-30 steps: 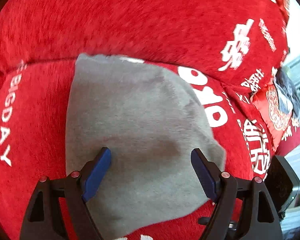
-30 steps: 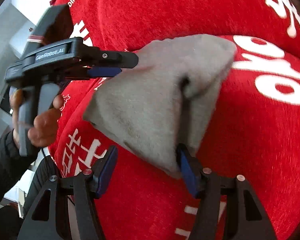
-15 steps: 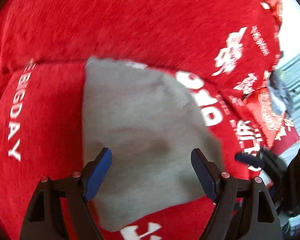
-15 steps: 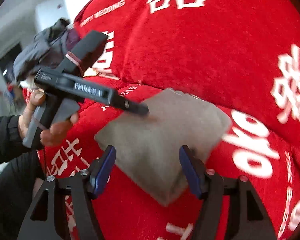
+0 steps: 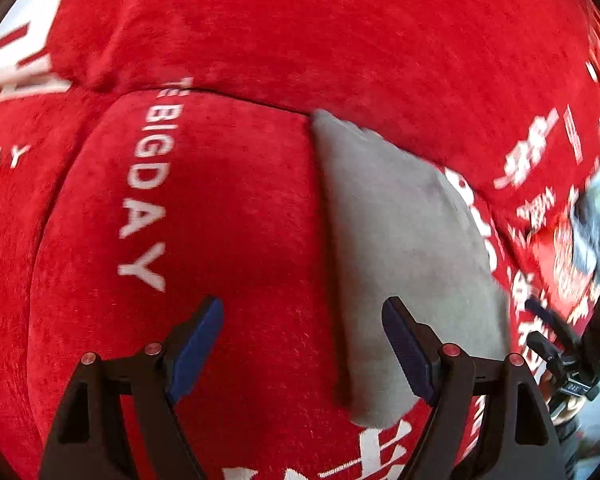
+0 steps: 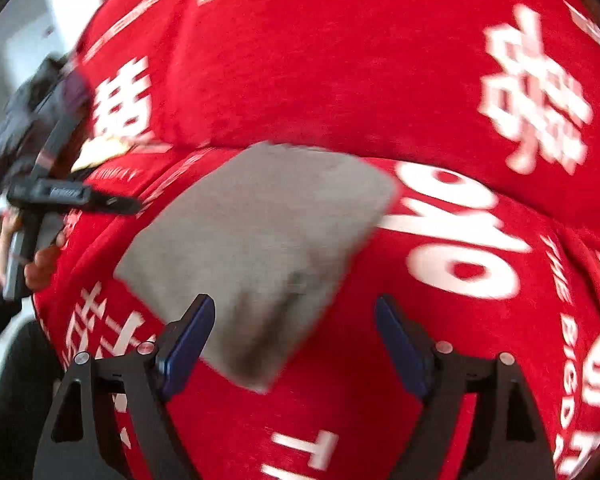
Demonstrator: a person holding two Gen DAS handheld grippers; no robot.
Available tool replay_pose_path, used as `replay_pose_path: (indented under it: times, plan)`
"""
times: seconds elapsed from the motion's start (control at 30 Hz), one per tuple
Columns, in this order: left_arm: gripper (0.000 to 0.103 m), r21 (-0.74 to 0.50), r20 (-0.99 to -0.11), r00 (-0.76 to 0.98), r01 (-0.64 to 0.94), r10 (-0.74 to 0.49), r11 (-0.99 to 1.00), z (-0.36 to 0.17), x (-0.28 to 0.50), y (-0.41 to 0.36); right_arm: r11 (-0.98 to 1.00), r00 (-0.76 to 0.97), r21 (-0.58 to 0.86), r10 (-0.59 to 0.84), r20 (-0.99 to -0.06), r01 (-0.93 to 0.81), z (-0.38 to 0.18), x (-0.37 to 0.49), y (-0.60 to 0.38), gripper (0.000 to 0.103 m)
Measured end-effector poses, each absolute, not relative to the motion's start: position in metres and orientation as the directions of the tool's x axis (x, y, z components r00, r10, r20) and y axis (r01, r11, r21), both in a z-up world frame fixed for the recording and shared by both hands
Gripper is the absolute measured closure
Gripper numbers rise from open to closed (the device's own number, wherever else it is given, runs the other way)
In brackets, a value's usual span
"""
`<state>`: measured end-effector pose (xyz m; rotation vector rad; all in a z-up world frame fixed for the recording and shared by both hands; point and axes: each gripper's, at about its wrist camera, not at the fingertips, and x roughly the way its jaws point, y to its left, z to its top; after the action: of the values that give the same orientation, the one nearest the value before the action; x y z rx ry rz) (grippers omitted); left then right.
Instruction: Fold small clothes
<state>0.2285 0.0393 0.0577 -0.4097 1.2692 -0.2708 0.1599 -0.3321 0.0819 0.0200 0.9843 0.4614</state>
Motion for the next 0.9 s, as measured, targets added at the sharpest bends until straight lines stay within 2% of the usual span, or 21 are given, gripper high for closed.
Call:
replay_pose_path:
  times: [0.17,0.3,0.4,0.47,0.57,0.67,0.9]
  plan:
    - [0.021,-0.386,-0.895,0.300,-0.146,-0.331,0.911,0.048,0.242,0.029,0.893,0.421,0.435,0.440,-0.793,-0.112,0.069,0.198,-0.378,0.018]
    - [0.021,-0.422,-0.884,0.254,-0.073,-0.393,0.903,0.040,0.250,-0.011,0.834,0.360,0.546,0.535,-0.764,-0.080,0.048,0.218,-0.362,0.018]
    - [0.021,-0.467,-0.865,0.196,0.021,-0.462,0.884,0.038,0.256,-0.037,0.819,0.301,0.567,0.563,-0.769,-0.083,0.031,0.228,-0.344,0.018]
    - [0.020,-0.470,-0.866,0.180,0.025,-0.467,0.882,0.035,0.262,-0.043,0.816,0.264,0.572,0.570,-0.778,-0.076,0.020,0.236,-0.334,0.018]
    - [0.006,-0.494,-0.864,0.123,-0.025,-0.487,0.869,0.021,0.273,-0.043,0.803,0.220,0.590,0.591,-0.776,-0.079,0.007,0.243,-0.320,0.017]
    - [0.002,-0.526,-0.847,0.107,-0.027,-0.521,0.850,0.012,0.276,-0.042,0.798,0.218,0.595,0.601,-0.769,-0.103,0.002,0.249,-0.309,0.013]
    - [0.001,-0.501,-0.855,0.121,0.058,-0.505,0.863,0.011,0.286,-0.059,0.784,0.254,0.613,0.615,-0.746,-0.099,-0.003,0.261,-0.303,0.012]
